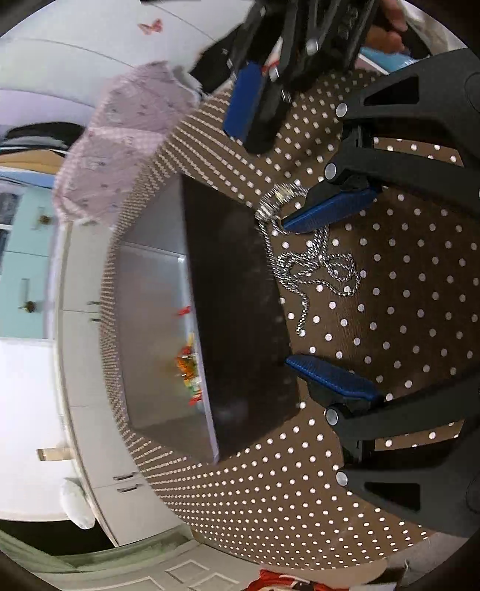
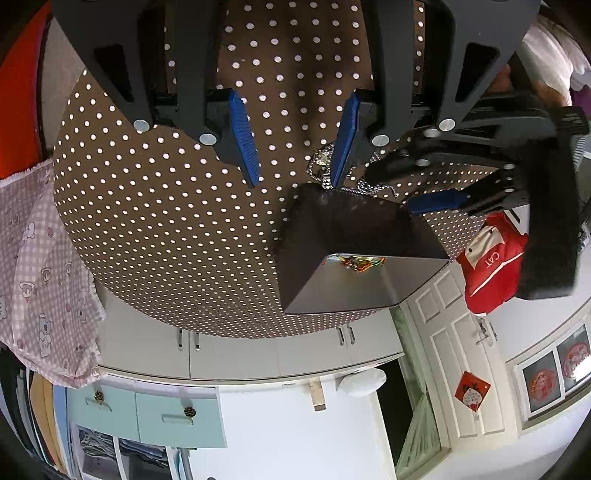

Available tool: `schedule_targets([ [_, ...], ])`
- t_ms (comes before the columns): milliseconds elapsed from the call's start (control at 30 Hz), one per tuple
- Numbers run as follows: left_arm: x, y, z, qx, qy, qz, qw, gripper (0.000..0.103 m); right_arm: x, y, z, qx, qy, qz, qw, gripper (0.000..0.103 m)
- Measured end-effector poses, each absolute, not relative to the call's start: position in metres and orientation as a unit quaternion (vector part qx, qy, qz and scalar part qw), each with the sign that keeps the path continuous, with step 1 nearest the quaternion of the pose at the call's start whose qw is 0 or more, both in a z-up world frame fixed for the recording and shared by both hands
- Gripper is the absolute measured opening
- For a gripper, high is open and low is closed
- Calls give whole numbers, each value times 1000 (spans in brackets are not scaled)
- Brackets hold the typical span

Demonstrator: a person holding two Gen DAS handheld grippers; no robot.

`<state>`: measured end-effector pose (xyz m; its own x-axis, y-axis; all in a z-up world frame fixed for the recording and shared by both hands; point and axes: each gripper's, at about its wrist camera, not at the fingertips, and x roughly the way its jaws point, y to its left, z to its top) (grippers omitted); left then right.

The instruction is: Organize jewelry

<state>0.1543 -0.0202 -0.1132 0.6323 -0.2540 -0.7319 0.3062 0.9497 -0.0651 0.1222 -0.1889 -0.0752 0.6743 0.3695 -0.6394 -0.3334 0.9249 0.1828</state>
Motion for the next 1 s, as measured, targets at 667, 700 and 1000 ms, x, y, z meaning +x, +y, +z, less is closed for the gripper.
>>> schedule_targets([
  [667, 148, -28, -95, 53, 383, -126, 914, 5, 109, -219, -69, 62, 333, 187, 922, 38],
  [700, 147, -29, -92, 54, 380, -129, 914, 5, 109, -220, -69, 63, 333, 187, 922, 38],
  [1000, 135, -38, -58, 59, 345, -139, 927, 5, 101, -228, -62, 72, 317, 193, 926, 38],
])
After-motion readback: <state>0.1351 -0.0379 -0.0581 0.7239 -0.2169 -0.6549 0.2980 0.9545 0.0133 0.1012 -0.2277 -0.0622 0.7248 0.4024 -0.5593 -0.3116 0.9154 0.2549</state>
